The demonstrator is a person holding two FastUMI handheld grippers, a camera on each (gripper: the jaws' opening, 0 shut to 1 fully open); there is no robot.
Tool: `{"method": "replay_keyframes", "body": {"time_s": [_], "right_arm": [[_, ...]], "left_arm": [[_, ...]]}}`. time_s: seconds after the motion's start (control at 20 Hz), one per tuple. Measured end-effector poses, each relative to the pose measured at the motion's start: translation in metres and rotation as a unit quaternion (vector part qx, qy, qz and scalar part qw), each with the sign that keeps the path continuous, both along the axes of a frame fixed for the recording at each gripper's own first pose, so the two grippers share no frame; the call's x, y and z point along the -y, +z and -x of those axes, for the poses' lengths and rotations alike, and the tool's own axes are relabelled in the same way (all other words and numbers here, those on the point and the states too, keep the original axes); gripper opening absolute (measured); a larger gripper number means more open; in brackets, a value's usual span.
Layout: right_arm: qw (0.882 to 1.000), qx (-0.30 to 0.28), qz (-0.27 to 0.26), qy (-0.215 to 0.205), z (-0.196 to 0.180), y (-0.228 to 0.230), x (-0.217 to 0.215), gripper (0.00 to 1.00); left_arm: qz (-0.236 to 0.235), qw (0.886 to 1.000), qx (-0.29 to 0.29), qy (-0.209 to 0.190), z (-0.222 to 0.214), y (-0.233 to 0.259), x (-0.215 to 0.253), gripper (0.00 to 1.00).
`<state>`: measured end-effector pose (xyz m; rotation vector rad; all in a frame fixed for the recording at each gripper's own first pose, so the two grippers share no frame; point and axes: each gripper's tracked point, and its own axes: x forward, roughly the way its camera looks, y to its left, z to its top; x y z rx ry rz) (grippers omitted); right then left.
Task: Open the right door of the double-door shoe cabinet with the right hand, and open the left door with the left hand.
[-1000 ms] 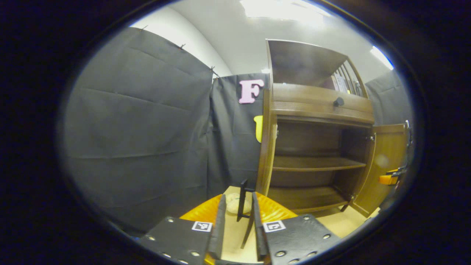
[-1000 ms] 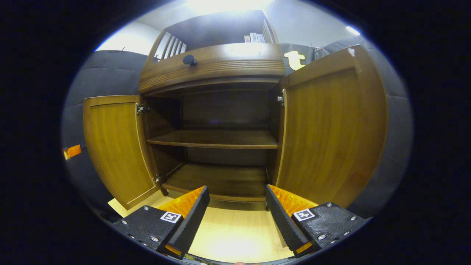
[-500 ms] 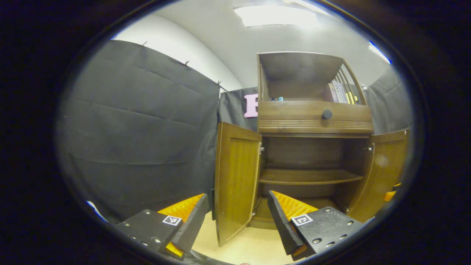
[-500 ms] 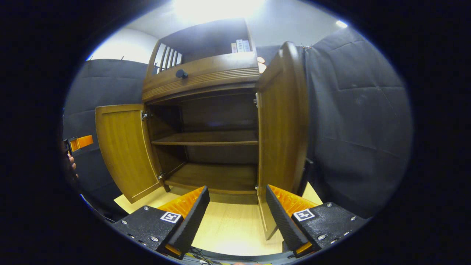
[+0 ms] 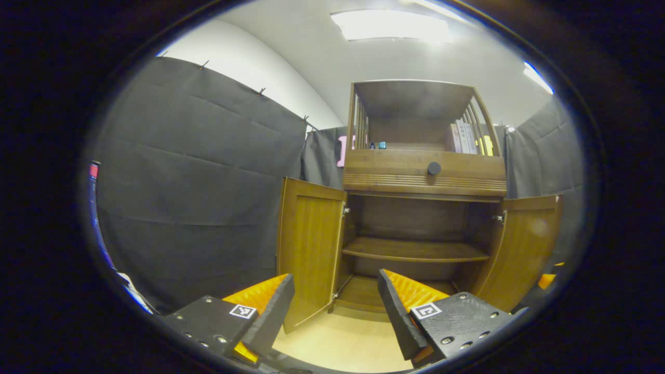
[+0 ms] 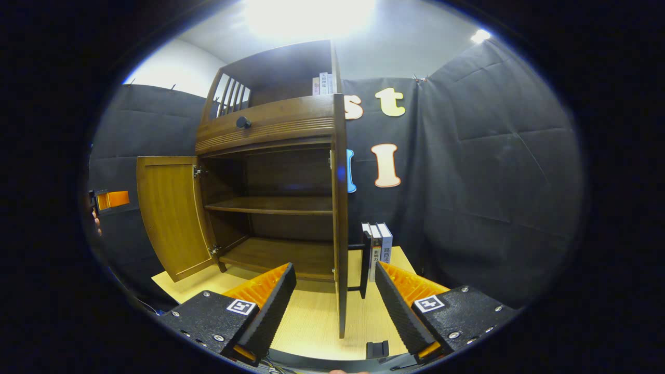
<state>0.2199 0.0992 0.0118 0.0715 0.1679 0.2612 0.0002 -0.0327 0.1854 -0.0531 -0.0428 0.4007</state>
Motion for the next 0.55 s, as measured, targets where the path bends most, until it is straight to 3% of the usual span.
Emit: {"method": "replay_keyframes", "body": {"time_s": [0.2, 0.25, 0.55], "right_arm": [[1.000, -0.008, -0.004, -0.010, 0.001, 0.001, -0.001, 0.92], [1.000, -0.008, 0.003, -0.018, 0.001, -0.001, 0.004, 0.95], [0.999, 0.001, -0.007, -0.046, -0.004, 0.004, 0.000, 0.92]], "left_arm": [[-0.013, 1.000, -0.002, -0.008, 0.000, 0.001, 0.001, 0.94], [-0.013, 1.000, -0.001, -0.012, -0.002, 0.002, 0.001, 0.94], [0.006, 0.999, -0.005, -0.032, -0.014, -0.007, 0.000, 0.89]]}}
